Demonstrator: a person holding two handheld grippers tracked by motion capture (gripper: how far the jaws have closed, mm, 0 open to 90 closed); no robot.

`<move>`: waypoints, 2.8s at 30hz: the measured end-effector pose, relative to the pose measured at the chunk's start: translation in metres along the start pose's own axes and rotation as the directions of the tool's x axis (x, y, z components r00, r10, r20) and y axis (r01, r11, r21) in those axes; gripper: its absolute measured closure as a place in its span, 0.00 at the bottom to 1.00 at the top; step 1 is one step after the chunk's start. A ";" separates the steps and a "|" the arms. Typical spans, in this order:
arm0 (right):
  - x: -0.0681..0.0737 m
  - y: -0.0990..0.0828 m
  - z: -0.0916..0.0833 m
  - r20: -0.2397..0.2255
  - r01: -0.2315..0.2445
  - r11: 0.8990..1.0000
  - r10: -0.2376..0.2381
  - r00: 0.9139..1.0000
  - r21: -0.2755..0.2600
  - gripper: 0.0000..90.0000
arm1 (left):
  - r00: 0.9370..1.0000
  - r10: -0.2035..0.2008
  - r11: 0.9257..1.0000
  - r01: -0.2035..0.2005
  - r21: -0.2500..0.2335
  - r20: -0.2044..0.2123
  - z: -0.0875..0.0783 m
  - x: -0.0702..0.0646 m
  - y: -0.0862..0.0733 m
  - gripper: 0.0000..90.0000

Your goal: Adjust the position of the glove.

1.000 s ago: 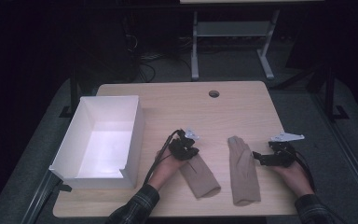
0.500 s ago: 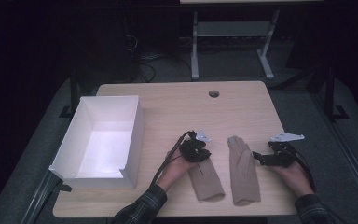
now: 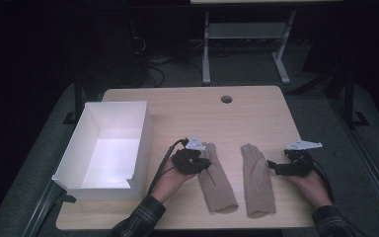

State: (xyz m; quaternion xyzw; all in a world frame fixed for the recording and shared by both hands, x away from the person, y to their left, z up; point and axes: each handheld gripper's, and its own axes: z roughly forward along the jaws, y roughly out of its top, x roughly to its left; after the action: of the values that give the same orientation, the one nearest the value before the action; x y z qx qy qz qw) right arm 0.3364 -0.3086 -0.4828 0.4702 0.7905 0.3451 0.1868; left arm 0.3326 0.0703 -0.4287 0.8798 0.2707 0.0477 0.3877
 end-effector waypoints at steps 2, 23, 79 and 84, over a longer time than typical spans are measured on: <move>0.000 0.000 0.000 0.000 0.000 1.000 0.000 1.000 0.000 0.16 | 1.000 -0.016 1.000 0.017 0.012 -0.021 -0.007 0.001 -0.013 0.89; 0.000 0.000 0.000 0.000 -0.003 1.000 0.003 1.000 -0.001 0.16 | 0.993 -0.049 0.995 0.057 0.079 -0.103 0.014 0.009 -0.030 0.68; 0.046 0.005 -0.017 -0.361 0.190 0.979 -0.152 0.920 0.072 1.00 | 0.988 -0.129 0.991 0.126 0.035 0.091 0.007 0.023 -0.019 0.98; 0.052 0.006 -0.017 -0.372 0.192 0.979 -0.152 0.916 0.073 1.00 | 0.988 -0.107 0.994 0.102 0.046 0.113 0.011 0.018 -0.016 0.98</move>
State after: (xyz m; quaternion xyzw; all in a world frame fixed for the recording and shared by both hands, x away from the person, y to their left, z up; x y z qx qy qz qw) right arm 0.3044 -0.2675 -0.4656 0.3360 0.8672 0.3652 0.0411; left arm 0.3437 0.0809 -0.4495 0.8734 0.2943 -0.0292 0.3870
